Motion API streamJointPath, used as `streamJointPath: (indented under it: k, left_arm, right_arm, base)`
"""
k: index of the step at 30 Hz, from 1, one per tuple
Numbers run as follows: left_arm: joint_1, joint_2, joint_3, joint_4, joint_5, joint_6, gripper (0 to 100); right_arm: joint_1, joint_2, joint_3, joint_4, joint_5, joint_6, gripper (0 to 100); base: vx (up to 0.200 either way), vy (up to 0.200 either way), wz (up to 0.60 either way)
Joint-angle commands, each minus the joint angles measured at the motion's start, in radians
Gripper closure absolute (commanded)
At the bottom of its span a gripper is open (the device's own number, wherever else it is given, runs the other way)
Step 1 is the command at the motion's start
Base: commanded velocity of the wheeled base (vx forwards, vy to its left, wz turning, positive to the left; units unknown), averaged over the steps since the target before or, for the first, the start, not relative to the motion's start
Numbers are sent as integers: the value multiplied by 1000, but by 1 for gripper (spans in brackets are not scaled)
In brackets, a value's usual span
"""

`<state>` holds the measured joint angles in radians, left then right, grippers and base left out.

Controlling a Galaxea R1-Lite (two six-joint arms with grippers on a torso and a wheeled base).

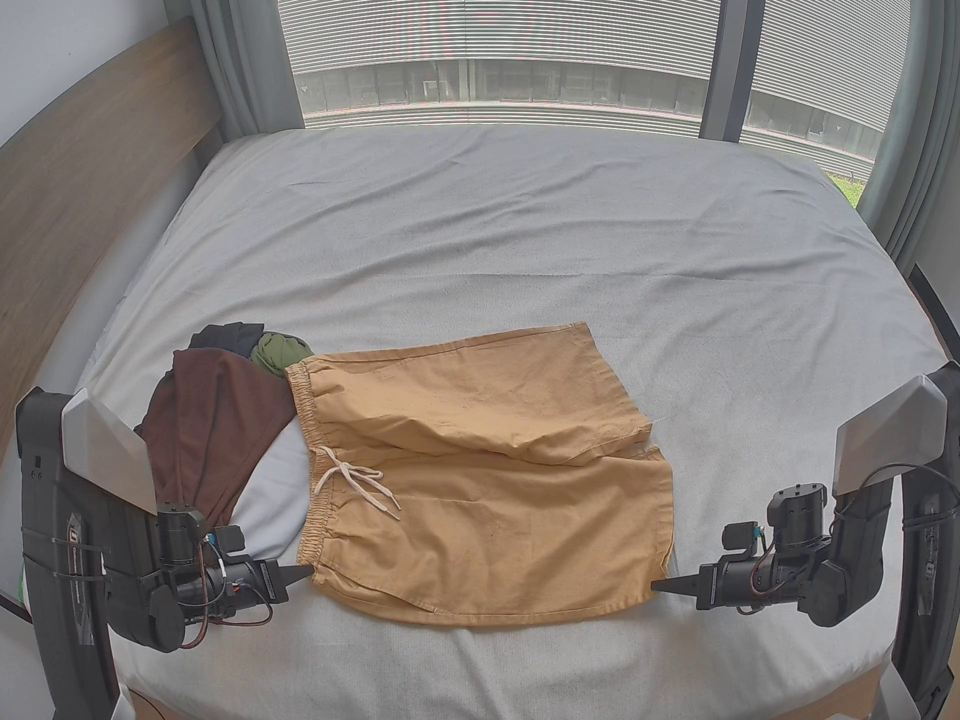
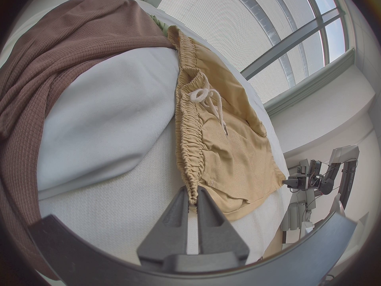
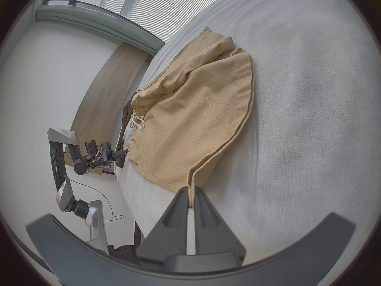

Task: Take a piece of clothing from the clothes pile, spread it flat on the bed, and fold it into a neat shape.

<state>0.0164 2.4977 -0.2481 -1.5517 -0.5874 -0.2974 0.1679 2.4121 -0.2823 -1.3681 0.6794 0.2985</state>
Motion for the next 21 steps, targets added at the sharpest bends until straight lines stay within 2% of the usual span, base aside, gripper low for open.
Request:
streamJointPath:
  k: [1,6,15,21]
  left_arm:
    - [0,-52,10,-1,-2,-5,100]
    - [5,-131,64,-1,-9,-8,100]
    - [10,-200,159,-1,-23,-5,100]
    - [11,-234,216,1,-35,-5,100]
  right_arm:
    - [-7,-36,89,-75,2,-1,100]
    - [-33,-50,137,-126,0,-1,100]
    - [-79,-50,169,-129,0,-4,100]
    - [-84,-48,219,-129,-3,-70,100]
  base:
    - [0,0,0]
    - [0,0,0]
    - [0,0,0]
    - [0,0,0]
